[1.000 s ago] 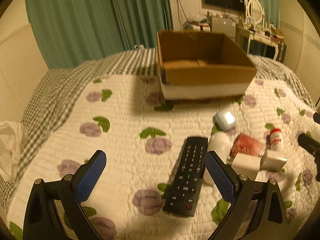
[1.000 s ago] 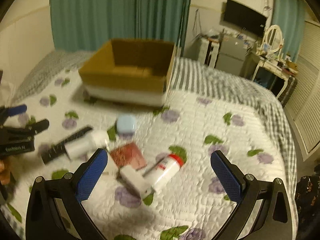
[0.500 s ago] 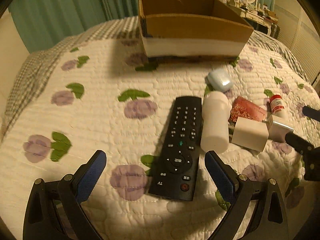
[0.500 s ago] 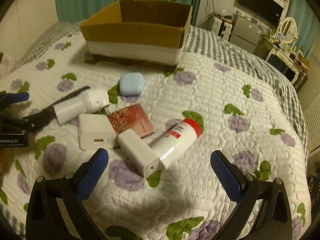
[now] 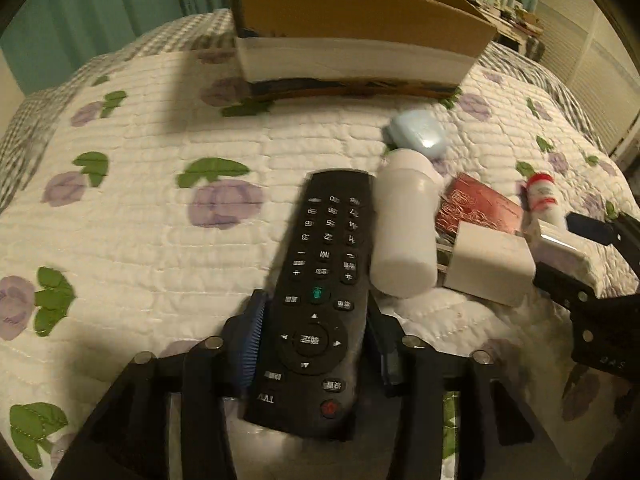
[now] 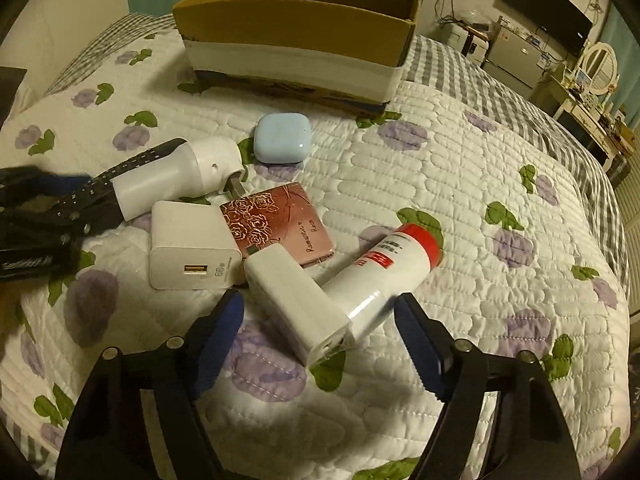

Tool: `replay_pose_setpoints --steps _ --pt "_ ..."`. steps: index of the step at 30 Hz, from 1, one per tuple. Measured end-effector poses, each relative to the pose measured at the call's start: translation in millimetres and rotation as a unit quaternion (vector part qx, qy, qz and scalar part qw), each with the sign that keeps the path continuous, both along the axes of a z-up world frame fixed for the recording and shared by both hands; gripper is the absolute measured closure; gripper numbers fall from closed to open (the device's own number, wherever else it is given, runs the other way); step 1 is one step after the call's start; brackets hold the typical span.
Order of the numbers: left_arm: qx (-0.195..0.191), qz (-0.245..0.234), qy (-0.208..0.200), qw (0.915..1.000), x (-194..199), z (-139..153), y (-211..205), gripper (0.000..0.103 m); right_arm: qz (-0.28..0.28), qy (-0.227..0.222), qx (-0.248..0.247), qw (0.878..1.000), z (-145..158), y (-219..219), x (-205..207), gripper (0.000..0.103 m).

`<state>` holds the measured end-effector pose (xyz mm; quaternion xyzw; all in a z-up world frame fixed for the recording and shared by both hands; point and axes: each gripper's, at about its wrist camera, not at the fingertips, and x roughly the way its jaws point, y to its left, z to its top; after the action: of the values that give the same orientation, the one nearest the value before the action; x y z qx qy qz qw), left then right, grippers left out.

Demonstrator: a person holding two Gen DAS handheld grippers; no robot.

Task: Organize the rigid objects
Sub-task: 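Lower the left tool onto the black remote while the right tool grasps the white power bank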

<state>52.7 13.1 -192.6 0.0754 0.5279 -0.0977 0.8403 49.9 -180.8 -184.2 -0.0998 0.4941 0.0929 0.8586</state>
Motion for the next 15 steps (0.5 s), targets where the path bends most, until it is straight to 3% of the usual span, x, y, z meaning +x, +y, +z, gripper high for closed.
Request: replay_pose_setpoints --steps 5,9,15 --pt "0.0 -0.004 0.0 1.0 0 0 -3 0.059 0.018 0.007 -0.001 1.0 -3 6 0 0.062" --pt "0.001 -0.004 -0.001 1.0 1 3 -4 0.059 0.037 0.006 -0.024 0.999 -8 15 -2 0.069" --pt "-0.017 -0.003 -0.002 0.9999 0 12 1 0.06 0.04 0.001 -0.008 0.999 -2 12 -5 0.076"
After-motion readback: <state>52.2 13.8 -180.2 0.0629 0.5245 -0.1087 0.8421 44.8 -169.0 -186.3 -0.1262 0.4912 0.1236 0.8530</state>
